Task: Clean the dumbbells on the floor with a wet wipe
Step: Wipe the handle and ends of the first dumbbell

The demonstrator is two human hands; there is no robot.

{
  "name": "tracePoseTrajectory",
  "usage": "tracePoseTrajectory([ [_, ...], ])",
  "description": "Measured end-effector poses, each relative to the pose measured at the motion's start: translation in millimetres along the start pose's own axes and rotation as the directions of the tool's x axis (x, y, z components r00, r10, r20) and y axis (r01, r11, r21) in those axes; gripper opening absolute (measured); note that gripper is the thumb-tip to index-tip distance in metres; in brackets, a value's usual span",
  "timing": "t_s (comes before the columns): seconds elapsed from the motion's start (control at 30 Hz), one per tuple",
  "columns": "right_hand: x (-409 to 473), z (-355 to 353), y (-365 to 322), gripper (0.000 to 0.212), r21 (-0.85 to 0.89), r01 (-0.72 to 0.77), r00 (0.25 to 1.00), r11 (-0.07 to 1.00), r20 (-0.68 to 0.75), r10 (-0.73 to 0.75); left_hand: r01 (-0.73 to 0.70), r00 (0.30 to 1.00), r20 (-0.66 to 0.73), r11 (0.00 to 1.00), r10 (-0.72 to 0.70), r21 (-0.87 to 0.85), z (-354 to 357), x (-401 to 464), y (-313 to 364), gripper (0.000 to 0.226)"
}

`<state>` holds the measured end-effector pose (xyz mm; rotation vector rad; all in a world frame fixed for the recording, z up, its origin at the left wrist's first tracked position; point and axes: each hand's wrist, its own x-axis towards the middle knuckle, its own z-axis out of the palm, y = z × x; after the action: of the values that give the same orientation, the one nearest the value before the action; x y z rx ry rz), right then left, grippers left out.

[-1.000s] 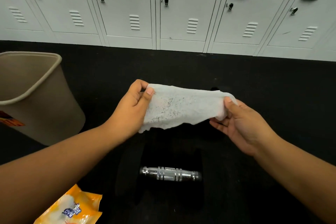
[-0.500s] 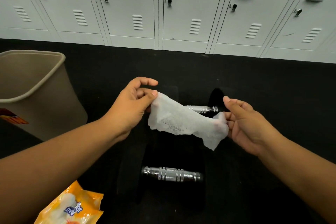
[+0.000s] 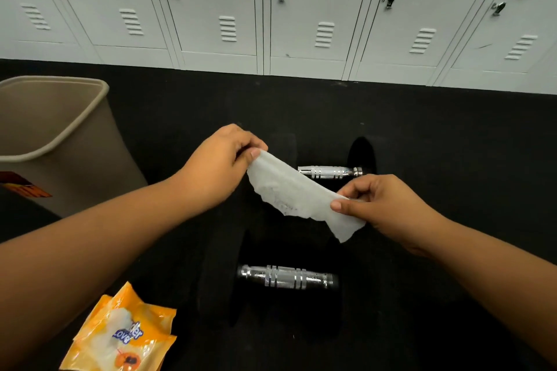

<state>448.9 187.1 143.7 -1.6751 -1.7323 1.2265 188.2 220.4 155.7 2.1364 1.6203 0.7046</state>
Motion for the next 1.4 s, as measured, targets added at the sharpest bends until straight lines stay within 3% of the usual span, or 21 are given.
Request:
tracePoseTrajectory([
  [0.1,-8,6,1,0.014,-0.115,-0.029,0.994,0.993,0.098,0.040,-0.022,1.000,0.010,1.000,0.022,0.003,-2,1,7,0.015],
  [0.2,-23,19,7,0.021,-0.116,-0.073,0.947,0.991,0.305,0.105,0.044,0.990,0.137,0.977,-0.016,-0.209,-5,-3,17,0.017],
  [0.3,-39,29,18,0.021,-0.177,-0.041,0.882,0.983,0.455,0.119,-0.090,0.946,0.293,0.981,0.139,-0.174,-4,-11,33,0.016],
  [0.33,-40,30,23,0.021,-0.216,0.003,0.900,0.976,0.426,0.091,-0.156,0.921,0.337,0.977,0.197,-0.145,-3,-15,39,0.015],
  [0.4,-37,31,38,0.029,-0.347,0.119,0.973,0.930,0.227,-0.040,-0.254,0.866,0.412,0.959,0.284,-0.127,6,-21,53,0.014],
  [0.47,-31,32,55,0.041,-0.483,0.159,0.987,0.861,0.054,-0.153,-0.321,0.805,0.481,0.937,0.346,-0.138,19,-28,67,0.012],
  [0.53,-23,40,71,0.054,-0.539,0.114,0.992,0.835,0.023,-0.120,-0.365,0.743,0.554,0.922,0.374,-0.134,30,-32,76,0.011],
  [0.63,-15,55,92,0.071,-0.437,0.047,0.999,0.898,0.035,-0.036,-0.373,0.677,0.620,0.912,0.395,-0.174,43,-30,82,0.012],
  [0.73,-13,64,97,0.058,-0.360,0.078,0.997,0.930,0.021,-0.076,-0.229,0.641,0.664,0.922,0.385,-0.313,50,-19,81,0.013],
  [0.83,-9,65,97,0.039,-0.326,0.069,0.996,0.943,-0.032,-0.084,0.012,0.518,0.782,0.911,0.347,-0.412,50,-4,71,0.019],
  [0.87,-6,64,98,0.038,-0.315,0.064,0.995,0.947,-0.052,-0.085,0.054,0.508,0.796,0.910,0.330,-0.412,53,0,63,0.020],
  [0.93,-2,64,100,0.037,-0.294,0.041,0.994,0.955,-0.085,-0.069,0.054,0.582,0.768,0.930,0.267,-0.365,72,7,44,0.018],
  [1.0,2,64,100,0.038,-0.282,0.013,0.994,0.959,-0.103,-0.044,-0.100,0.705,0.678,0.976,0.208,-0.195,100,10,21,0.011],
  [1.07,4,63,99,0.037,-0.267,0.006,0.992,0.964,-0.116,-0.038,-0.234,0.765,0.615,0.972,0.192,-0.011,127,8,0,0.007],
  [1.13,5,62,98,0.036,-0.255,0.012,0.991,0.967,-0.127,-0.045,-0.276,0.826,0.533,0.957,0.186,0.093,144,4,-13,0.016],
  [1.2,6,63,98,0.035,-0.247,0.020,0.989,0.969,-0.139,-0.056,-0.322,0.906,0.344,0.929,0.247,0.180,148,-1,-14,0.031],
  [1.27,7,65,100,0.034,-0.248,0.023,0.988,0.969,-0.143,-0.060,-0.376,0.920,0.209,0.899,0.332,0.225,150,-15,-13,0.028],
  [1.3,7,65,100,0.034,-0.252,0.025,0.987,0.967,-0.145,-0.063,-0.407,0.905,0.240,0.881,0.351,0.242,153,-27,-15,0.030],
  [1.4,6,65,101,0.033,-0.257,0.026,0.985,0.966,-0.157,-0.068,-0.471,0.815,0.507,0.830,0.280,0.299,166,-67,-24,0.051],
])
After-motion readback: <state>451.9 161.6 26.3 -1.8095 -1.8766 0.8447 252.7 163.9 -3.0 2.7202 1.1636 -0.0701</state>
